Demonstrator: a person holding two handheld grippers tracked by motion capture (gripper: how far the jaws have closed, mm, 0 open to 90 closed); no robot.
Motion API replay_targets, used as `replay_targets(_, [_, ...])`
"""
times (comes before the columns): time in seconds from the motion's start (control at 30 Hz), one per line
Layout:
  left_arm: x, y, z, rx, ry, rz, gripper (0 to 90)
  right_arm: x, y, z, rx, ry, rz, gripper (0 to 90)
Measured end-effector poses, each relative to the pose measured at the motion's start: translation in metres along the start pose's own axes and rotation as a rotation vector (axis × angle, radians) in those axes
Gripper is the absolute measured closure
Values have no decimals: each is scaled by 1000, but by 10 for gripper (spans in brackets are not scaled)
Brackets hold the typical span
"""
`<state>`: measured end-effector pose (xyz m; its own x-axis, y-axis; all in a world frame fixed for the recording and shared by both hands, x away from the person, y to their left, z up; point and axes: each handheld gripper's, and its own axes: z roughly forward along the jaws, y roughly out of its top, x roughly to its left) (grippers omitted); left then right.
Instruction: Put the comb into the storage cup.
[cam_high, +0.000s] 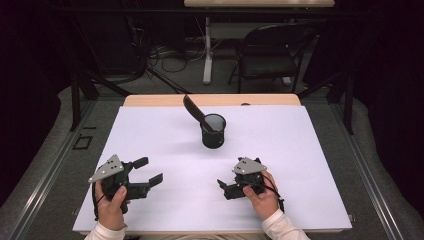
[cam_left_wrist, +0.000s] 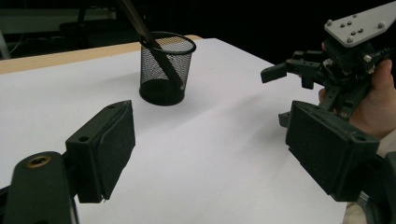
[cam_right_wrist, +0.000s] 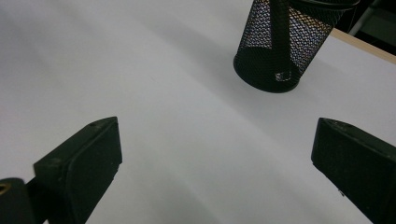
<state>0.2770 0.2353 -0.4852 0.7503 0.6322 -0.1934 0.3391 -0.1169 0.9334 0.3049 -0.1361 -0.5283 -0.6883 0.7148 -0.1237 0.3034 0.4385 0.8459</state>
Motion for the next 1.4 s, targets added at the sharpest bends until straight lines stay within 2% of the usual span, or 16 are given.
replay_targets(0.57, [-2,-17,15,55,-30,71,166,-2,0,-3,-11,-9,7,15])
replay_targets(0.83, [-1,-23,20,71,-45,74,166,-2,-1,-3,-12,-13,4,15])
replay_targets(1.27, [-1,-28,24,89,-42,76,166,-2,-2,-3,-11,-10,1,15])
replay_targets(1.4, [-1,-30,26,87,-56,74,166,-2,-2,-2,-10,-11,1,15])
